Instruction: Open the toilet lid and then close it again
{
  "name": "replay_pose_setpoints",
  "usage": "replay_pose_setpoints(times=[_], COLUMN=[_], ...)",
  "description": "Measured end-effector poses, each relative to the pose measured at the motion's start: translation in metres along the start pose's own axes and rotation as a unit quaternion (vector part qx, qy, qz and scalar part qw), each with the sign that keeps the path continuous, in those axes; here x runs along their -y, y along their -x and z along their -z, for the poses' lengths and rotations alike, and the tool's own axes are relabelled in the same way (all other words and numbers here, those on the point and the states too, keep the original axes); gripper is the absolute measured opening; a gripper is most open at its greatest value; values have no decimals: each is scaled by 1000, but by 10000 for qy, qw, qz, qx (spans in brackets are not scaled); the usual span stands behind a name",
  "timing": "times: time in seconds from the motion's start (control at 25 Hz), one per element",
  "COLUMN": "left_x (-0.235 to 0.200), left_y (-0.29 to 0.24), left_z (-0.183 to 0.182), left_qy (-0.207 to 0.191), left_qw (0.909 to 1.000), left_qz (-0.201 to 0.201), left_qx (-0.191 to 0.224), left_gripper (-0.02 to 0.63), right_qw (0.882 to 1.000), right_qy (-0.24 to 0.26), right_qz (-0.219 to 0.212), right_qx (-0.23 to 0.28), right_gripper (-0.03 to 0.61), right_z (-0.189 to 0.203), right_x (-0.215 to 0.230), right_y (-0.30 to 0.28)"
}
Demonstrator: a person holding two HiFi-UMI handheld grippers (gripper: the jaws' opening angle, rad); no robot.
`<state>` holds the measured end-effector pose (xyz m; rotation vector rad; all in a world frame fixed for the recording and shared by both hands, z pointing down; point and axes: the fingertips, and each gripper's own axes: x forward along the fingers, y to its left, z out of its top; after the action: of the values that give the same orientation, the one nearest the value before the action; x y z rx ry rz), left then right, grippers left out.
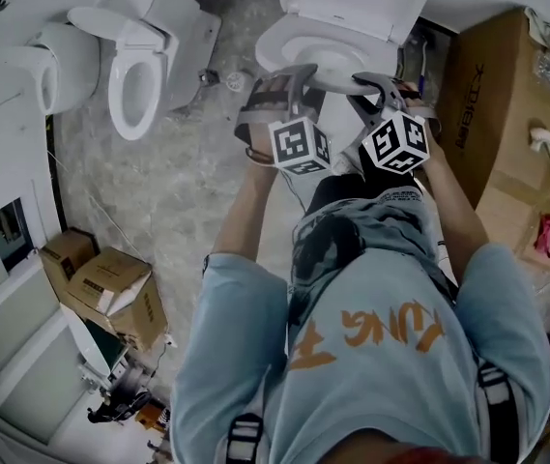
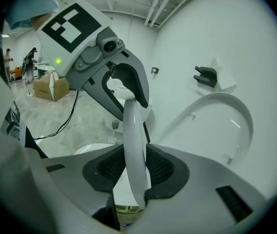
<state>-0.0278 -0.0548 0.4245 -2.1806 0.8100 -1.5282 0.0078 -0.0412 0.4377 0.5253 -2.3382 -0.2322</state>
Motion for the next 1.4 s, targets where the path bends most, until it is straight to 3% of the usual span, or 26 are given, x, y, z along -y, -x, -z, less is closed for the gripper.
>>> replay_pose_setpoints(times=[0.36, 0.64, 0.92, 1.24, 1.4], left_x=[-82, -122, -157, -198, -213], left_y=[-35, -61, -88, -124, -141], left_z=[-41, -64, -80, -96, -102], left_qy=[186, 147, 235, 355, 335], left_qw=[9984, 9997, 9991, 9988, 9988], left_qz=[-516, -204, -345, -307, -326], left_qx=[92, 51, 62, 102, 167], left_gripper=[184, 188, 209, 225, 227], right_qw=[9960, 9891, 9845, 9715, 9686], right_qy=[-205, -197, -233, -757, -633], right_qz=[789, 1408, 1710, 2206, 2374], right_qx=[364, 375, 318, 418, 374], right_gripper=[120, 115, 118, 103, 109], right_z=[-8, -7, -2, 9, 16], right_x=[92, 147, 196, 251, 272], right_y=[10, 14, 10, 1, -7])
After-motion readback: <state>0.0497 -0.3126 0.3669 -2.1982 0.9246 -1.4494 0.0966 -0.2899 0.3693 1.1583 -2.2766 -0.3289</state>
